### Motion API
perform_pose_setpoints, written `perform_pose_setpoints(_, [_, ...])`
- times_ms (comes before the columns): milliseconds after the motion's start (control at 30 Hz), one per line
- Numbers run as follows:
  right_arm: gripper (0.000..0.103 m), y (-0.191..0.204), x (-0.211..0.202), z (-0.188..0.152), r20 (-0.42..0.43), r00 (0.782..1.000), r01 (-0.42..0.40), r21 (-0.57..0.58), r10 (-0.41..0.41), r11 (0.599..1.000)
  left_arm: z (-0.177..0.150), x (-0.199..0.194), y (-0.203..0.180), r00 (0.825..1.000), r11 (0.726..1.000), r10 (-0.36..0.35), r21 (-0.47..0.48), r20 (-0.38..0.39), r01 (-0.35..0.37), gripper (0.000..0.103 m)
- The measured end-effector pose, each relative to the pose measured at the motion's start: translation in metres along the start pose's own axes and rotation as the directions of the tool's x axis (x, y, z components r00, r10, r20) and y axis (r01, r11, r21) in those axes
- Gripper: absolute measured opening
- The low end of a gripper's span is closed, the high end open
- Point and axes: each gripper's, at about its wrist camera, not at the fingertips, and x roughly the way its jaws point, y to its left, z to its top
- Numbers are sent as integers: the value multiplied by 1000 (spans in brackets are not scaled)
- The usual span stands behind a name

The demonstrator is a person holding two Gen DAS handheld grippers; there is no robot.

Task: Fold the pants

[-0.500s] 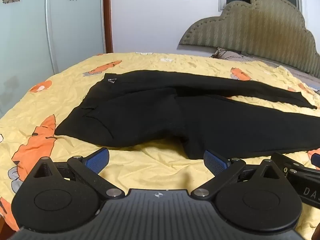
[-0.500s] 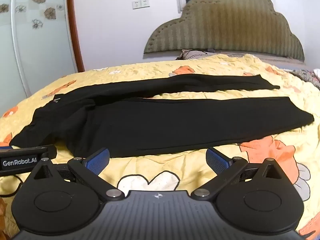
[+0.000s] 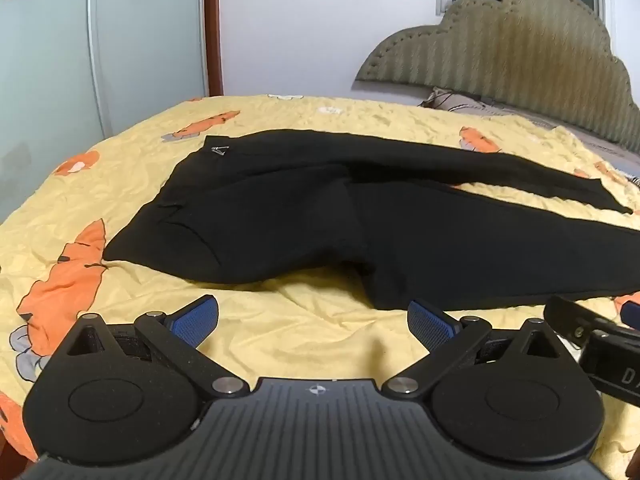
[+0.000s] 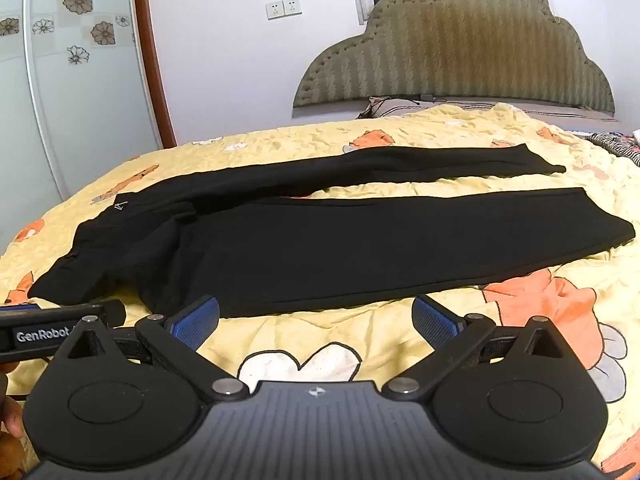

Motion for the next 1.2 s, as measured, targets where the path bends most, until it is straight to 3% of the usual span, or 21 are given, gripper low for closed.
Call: perform_pose_setpoints(1200, [103,-1,1,-6,8,1000,-7,-15,7,1000,-7,9,-4,998,998,45,50,-32,-43,103])
